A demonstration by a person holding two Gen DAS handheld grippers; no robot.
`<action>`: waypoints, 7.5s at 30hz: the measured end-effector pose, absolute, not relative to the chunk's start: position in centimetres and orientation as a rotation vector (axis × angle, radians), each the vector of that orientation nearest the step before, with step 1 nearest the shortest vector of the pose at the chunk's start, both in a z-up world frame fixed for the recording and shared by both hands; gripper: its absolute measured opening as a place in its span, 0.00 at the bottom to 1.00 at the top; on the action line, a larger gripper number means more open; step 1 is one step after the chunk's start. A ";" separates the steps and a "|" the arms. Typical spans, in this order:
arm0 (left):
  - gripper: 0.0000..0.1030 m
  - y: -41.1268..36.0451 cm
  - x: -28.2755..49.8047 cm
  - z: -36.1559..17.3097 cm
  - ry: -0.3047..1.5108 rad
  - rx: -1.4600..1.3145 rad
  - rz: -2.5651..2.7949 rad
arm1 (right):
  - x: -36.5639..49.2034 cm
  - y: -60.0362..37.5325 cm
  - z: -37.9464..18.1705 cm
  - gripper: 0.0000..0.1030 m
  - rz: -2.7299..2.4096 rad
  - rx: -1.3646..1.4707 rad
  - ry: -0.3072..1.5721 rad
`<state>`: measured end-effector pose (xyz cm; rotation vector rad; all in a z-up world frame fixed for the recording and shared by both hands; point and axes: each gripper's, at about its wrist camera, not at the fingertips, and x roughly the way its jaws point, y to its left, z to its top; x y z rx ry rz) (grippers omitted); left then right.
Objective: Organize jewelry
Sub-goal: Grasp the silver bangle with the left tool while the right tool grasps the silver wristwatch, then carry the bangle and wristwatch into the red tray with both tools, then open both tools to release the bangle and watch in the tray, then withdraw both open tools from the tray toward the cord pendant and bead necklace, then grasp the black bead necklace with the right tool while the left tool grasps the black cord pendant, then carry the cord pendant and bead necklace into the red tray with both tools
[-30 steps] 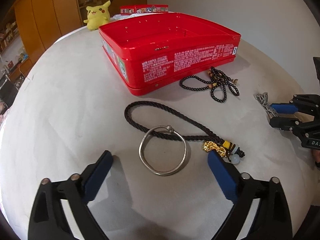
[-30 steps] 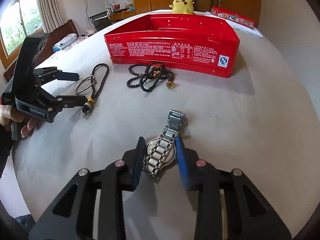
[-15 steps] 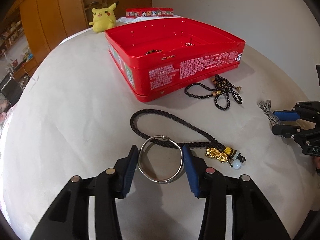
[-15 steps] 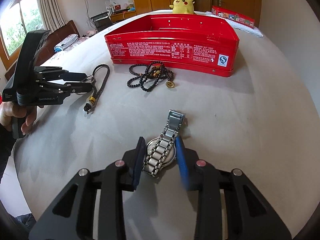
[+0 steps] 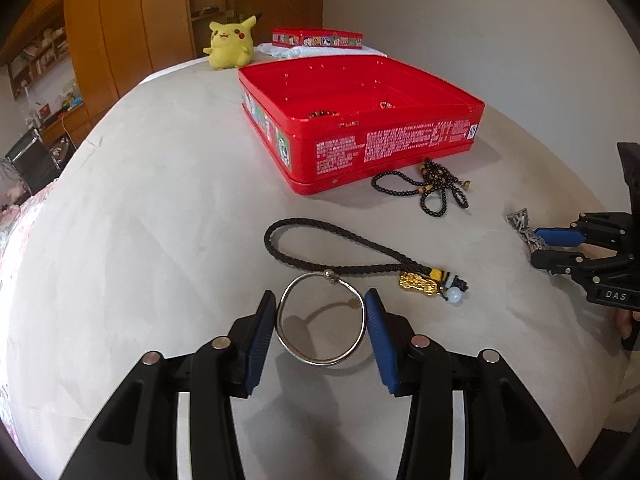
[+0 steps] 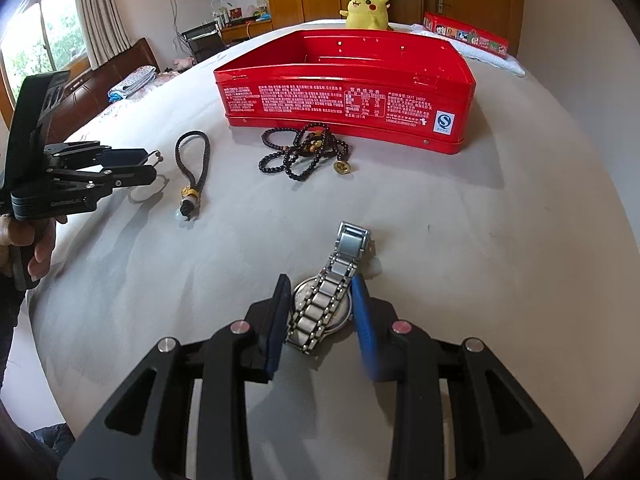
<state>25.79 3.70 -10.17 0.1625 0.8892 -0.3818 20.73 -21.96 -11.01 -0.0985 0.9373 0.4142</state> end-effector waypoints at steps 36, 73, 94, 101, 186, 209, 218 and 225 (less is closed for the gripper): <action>0.44 -0.8 21.6 -1.8 0.719 0.225 -0.414 | 18.3 -21.9 -3.4 0.29 0.441 -0.130 0.794; 0.44 -4.0 37.0 2.6 0.719 0.244 -0.431 | 35.5 -22.1 4.3 0.29 0.468 -0.137 0.761; 0.44 -6.8 48.5 -8.7 1.027 0.257 -0.402 | 48.6 -21.1 -7.4 0.29 0.362 -0.144 1.059; 0.46 -6.5 48.6 -8.6 1.037 0.250 -0.389 | 48.8 -20.7 -7.6 0.32 0.375 -0.149 1.080; 0.96 -0.5 23.6 -10.4 0.945 0.063 -0.473 | 29.9 -21.2 -10.1 0.10 0.509 -0.089 0.939; 0.31 -2.2 27.8 -11.7 0.971 0.120 -0.354 | 29.9 -24.1 -10.6 0.10 0.543 0.046 0.934; 0.28 -1.6 27.9 -11.5 0.965 0.085 -0.370 | 30.0 -24.0 -10.6 0.10 0.550 0.043 0.932; 0.28 -1.3 27.0 -11.2 0.959 0.076 -0.386 | 29.9 -24.0 -10.5 0.10 0.542 0.037 0.932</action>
